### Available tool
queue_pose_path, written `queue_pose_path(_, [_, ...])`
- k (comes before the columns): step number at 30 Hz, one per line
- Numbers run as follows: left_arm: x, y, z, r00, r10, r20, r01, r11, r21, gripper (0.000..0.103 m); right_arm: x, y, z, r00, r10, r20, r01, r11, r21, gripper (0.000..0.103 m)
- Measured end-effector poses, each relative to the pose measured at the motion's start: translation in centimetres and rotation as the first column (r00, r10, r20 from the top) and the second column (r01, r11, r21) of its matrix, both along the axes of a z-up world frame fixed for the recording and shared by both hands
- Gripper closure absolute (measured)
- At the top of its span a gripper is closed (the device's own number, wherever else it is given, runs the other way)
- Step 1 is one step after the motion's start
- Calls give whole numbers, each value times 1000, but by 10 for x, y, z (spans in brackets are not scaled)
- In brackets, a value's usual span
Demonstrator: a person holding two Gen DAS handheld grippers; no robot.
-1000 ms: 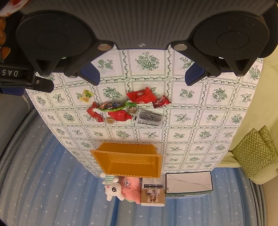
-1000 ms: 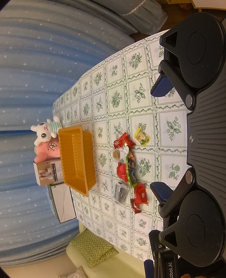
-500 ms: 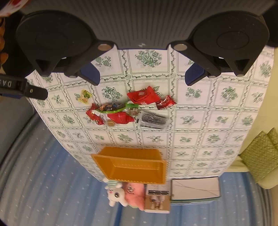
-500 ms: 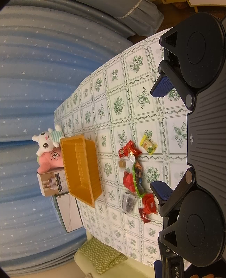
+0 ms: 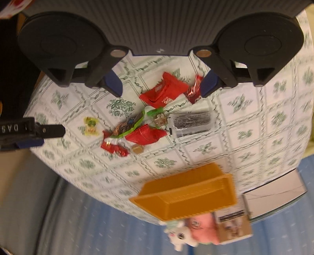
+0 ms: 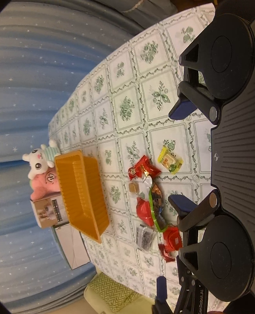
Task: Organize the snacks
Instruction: 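Grasp the red packet with the left tool while the right tool grasps the yellow candy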
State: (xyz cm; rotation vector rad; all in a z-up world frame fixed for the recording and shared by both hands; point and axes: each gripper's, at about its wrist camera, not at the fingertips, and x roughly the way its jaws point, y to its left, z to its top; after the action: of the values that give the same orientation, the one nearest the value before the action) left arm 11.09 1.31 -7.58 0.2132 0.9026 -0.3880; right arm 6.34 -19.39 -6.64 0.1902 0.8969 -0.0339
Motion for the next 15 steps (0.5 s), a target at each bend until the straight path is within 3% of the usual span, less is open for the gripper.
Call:
queue_pose_path(6, [29,-8,-22,991,-129,-36,132,988,75,40,20,0,-21,999,-7,-39,7,1000,8,27])
queue_pose_path(8, [36,-8,-27,987,-151,-52,155,985,77,52,26,1,-27,999,-9,-48,9,1000,9,27])
queue_pose_path(11, [45,-7,-34,982,-169,-86,176,982,75,63,33,1,-33,998,-12,-55,13,1000,11,27])
queue_pose_path(15, [48,-8,-40,977,-177,-117,186,980,74,65,38,2,-41,998,-20,-63,21,1000,15,27])
